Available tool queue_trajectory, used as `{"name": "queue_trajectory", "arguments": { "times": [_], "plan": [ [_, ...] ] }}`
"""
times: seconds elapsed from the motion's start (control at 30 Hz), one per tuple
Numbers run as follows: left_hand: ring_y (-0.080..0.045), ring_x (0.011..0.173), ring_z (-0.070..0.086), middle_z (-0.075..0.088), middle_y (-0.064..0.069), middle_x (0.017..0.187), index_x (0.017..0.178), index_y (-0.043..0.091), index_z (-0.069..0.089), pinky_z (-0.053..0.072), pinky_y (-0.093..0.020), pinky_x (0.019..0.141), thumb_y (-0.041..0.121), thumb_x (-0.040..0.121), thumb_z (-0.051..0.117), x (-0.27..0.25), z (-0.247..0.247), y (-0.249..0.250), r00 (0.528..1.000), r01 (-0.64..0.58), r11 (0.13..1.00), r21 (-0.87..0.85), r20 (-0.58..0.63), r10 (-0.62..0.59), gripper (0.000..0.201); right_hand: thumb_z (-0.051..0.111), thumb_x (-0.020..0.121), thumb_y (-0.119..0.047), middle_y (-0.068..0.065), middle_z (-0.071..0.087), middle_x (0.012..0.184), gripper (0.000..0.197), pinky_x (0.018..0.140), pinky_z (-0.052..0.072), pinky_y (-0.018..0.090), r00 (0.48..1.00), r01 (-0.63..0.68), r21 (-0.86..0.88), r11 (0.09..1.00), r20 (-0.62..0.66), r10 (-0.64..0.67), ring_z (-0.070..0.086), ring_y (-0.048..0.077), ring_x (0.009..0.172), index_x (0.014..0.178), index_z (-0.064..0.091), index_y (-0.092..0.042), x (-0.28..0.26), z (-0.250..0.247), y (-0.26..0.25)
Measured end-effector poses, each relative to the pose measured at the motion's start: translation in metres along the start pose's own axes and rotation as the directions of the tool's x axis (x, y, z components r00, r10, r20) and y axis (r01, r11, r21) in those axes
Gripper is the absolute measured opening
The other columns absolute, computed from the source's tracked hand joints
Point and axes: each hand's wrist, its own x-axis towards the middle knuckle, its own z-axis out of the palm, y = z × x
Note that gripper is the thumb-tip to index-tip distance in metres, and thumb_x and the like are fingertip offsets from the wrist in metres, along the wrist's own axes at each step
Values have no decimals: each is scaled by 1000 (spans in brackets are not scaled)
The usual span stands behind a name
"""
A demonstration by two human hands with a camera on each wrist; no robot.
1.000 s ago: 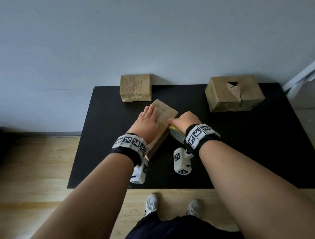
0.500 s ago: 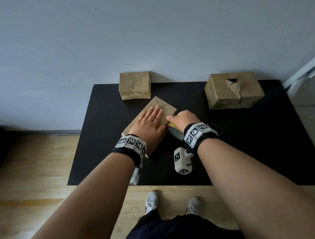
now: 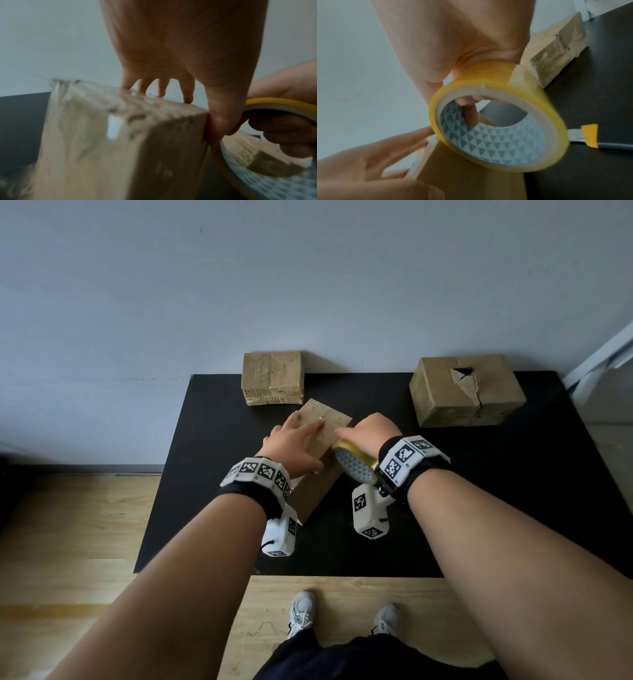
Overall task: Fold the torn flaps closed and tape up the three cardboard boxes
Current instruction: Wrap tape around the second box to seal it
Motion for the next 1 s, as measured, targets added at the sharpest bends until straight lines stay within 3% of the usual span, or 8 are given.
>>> {"name": "queue_trajectory", "arguments": {
  "times": [0.17, 0.27, 0.37, 0.47, 0.67, 0.8, 0.9, 1.0],
  "plan": [
    [-29, 146, 16, 1, 8, 162, 147, 55, 13, 29, -52, 113, 38, 71, 71, 3, -4, -4, 995, 55, 993, -105, 87, -46, 98, 66, 79, -57, 8, 66, 97, 53, 72, 44, 30, 999, 38, -59, 997, 1, -38, 65, 27, 93, 101, 69, -9, -3, -14, -17],
    [-31, 149, -1, -11, 14, 161, 149, 52, -1, 15, -65, 113, 48, 83, 58, 1, 1, 1, 993, 75, 997, 11, 95, -76, 88, 65, 83, -54, 5, 66, 90, 43, 65, 41, 29, 998, 65, 12, 998, 15, -65, 64, 25, 89, 90, 70, -12, -6, -13, -19],
    [-32, 148, -5, -13, 20, 159, 149, 49, -9, 19, -70, 107, 54, 84, 59, 0, 8, 1, 997, 46, 991, 125, 57, -53, 94, 63, 86, -49, 1, 61, 75, 35, 60, 39, 30, 996, 86, 85, 993, 17, -87, 59, 22, 78, 69, 62, -18, -13, -12, -16],
    [-32, 148, -1, -12, 22, 159, 148, 51, -10, 22, -69, 107, 51, 76, 73, 6, 1, -7, 994, 46, 996, 75, 97, -53, 110, 62, 88, -44, 2, 64, 79, 31, 71, 42, 32, 992, 119, 188, 975, 15, -124, 60, 21, 80, 75, 67, -16, -19, -13, -12],
    [-29, 144, 12, -4, 25, 158, 147, 55, -4, 28, -65, 107, 44, 68, 81, 13, -5, -18, 993, 19, 1000, -1, 114, -19, 117, 61, 89, -35, 8, 63, 87, 35, 73, 40, 32, 992, 123, 330, 936, -37, -117, 55, 23, 80, 91, 71, -1, -29, -10, -9],
    [-26, 142, 15, 1, 28, 158, 146, 59, 3, 25, -65, 108, 44, 66, 81, 12, -5, -21, 996, 12, 998, -62, 88, -7, 113, 67, 84, -39, 5, 61, 70, 34, 68, 43, 32, 998, 62, 279, 958, -28, -56, 57, 24, 72, 67, 66, -9, -29, -4, 8],
    [-24, 146, 7, 0, 28, 158, 146, 59, 5, 18, -67, 109, 41, 69, 81, 11, -6, -19, 996, 23, 997, -70, 92, -16, 110, 67, 83, -52, 5, 63, 72, 43, 71, 45, 33, 999, -48, 222, 974, 20, 45, 63, 24, 75, 66, 63, -12, -32, 7, 33],
    [-24, 147, 6, -1, 28, 158, 146, 58, 6, 15, -67, 110, 39, 69, 81, 11, -7, -18, 996, 46, 995, -84, 75, -40, 110, 64, 85, -55, 11, 68, 81, 49, 77, 49, 38, 999, -31, 264, 964, 16, 27, 65, 27, 81, 76, 70, -8, -35, 16, 42]
  ]
}}
